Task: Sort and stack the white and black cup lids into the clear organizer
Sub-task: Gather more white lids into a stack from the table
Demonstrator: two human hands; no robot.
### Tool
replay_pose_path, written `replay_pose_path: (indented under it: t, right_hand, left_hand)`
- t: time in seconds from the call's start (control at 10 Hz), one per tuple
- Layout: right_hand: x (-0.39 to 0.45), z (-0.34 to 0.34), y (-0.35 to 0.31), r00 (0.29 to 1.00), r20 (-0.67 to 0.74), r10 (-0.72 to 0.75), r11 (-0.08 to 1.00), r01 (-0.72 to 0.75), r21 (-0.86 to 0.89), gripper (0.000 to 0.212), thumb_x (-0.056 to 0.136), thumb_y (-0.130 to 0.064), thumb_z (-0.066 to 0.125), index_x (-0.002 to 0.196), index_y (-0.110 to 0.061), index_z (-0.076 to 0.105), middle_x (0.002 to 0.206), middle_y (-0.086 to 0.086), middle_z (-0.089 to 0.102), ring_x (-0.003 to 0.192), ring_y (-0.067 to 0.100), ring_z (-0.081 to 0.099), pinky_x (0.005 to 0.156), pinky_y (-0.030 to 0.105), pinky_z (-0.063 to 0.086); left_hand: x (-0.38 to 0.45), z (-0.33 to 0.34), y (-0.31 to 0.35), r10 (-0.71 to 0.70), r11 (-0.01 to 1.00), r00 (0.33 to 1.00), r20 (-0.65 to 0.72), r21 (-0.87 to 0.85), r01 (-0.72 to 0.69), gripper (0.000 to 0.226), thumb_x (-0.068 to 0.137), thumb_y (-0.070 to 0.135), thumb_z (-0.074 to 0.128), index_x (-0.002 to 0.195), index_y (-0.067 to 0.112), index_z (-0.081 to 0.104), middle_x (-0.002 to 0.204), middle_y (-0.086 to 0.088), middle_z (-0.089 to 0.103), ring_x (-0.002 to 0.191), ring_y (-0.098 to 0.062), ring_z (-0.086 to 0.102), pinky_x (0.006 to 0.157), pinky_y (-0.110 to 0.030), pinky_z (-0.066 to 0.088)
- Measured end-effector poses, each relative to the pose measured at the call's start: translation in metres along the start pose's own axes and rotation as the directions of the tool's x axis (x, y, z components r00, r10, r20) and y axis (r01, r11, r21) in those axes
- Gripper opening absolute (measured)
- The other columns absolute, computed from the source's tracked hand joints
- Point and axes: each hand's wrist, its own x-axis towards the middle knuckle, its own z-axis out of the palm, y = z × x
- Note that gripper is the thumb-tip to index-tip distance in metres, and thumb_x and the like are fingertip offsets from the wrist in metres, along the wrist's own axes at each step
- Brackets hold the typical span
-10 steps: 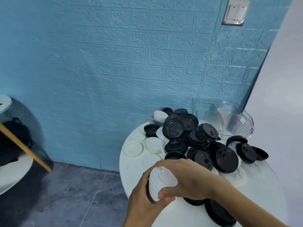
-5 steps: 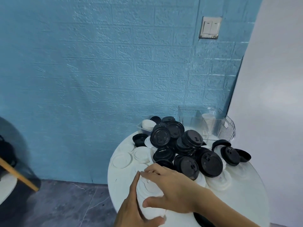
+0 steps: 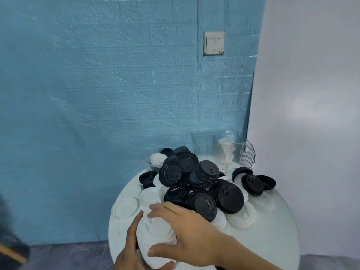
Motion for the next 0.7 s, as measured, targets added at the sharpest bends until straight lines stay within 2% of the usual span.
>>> replay_pose_path:
  t: [0.1,0.2,0.3,0.4,0.5,0.6,0.7]
  right_hand:
    - [0.0,-0.003,0.008,1.0,0.016,0.006,0.998,-0.007,0.058,0.066,0.088,-0.059,0.067,0.145,-0.038,0.042,0.156,-0.026,0.029,0.143,-0.001,0.032,0.118,0.037,0.033]
    - [0.001,-0.004,0.016,1.0,0.026,0.013,0.992,-0.016,0.124,0.063,0.09,-0.053,0.069,0.146,-0.033,0.048,0.156,-0.021,0.033,0.143,-0.003,0.032,0.12,0.035,0.03]
    - [0.004,-0.003,0.021,1.0,0.009,0.014,0.991,-0.015,0.133,0.058,0.094,-0.051,0.065,0.145,-0.029,0.052,0.156,-0.016,0.037,0.143,-0.003,0.032,0.121,0.033,0.027]
    - [0.008,-0.006,0.023,1.0,-0.018,0.009,0.984,-0.005,0.176,0.05,0.098,-0.046,0.062,0.143,-0.026,0.055,0.155,-0.012,0.042,0.142,-0.004,0.034,0.121,0.027,0.026]
    - [0.012,-0.013,0.026,0.999,-0.048,0.014,0.965,-0.001,0.262,0.045,0.098,-0.041,0.064,0.139,-0.025,0.058,0.15,-0.012,0.049,0.138,-0.004,0.04,0.118,0.028,0.032]
    - [0.018,-0.019,0.027,0.997,-0.081,0.015,0.951,0.011,0.31,0.039,0.096,-0.043,0.065,0.132,-0.03,0.059,0.146,-0.015,0.05,0.134,-0.002,0.045,0.115,0.032,0.038]
    - [0.025,-0.032,0.03,0.988,-0.154,0.006,0.949,0.043,0.313,0.037,0.094,-0.047,0.065,0.127,-0.03,0.061,0.144,-0.016,0.05,0.133,-0.004,0.044,0.112,0.026,0.039]
  left_hand:
    - [-0.003,0.006,0.023,0.081,0.988,0.997,-0.009,0.131,-0.079,0.126,0.029,0.056,0.094,0.135,0.076,0.029,0.122,0.051,0.054,0.109,0.023,0.057,0.069,-0.006,0.05]
    - [-0.001,0.005,0.026,0.102,0.992,0.995,-0.02,0.071,-0.101,0.134,0.028,0.047,0.098,0.138,0.074,0.026,0.121,0.049,0.056,0.108,0.022,0.058,0.076,-0.014,0.051]
    - [0.003,0.002,0.032,0.074,0.994,0.996,0.041,0.072,-0.077,0.132,0.029,0.046,0.098,0.137,0.073,0.026,0.116,0.046,0.061,0.102,0.015,0.064,0.074,-0.019,0.056]
    - [0.007,0.0,0.038,0.101,0.994,0.992,0.077,0.021,-0.103,0.131,0.032,0.046,0.1,0.14,0.064,0.029,0.121,0.044,0.06,0.104,0.01,0.066,0.082,-0.038,0.061]
    - [0.011,-0.003,0.043,0.112,0.994,0.991,0.076,-0.017,-0.111,0.133,0.034,0.045,0.102,0.145,0.057,0.029,0.123,0.041,0.06,0.105,0.005,0.067,0.085,-0.049,0.062]
    - [0.019,-0.006,0.051,0.148,0.989,0.987,0.06,-0.031,-0.147,0.134,0.033,0.054,0.102,0.146,0.056,0.029,0.121,0.035,0.065,0.103,-0.001,0.071,0.077,-0.036,0.063]
    - [0.035,-0.005,0.067,0.196,0.979,0.979,0.059,-0.059,-0.193,0.13,0.038,0.048,0.103,0.146,0.055,0.031,0.123,0.028,0.068,0.106,-0.006,0.072,0.074,-0.026,0.061]
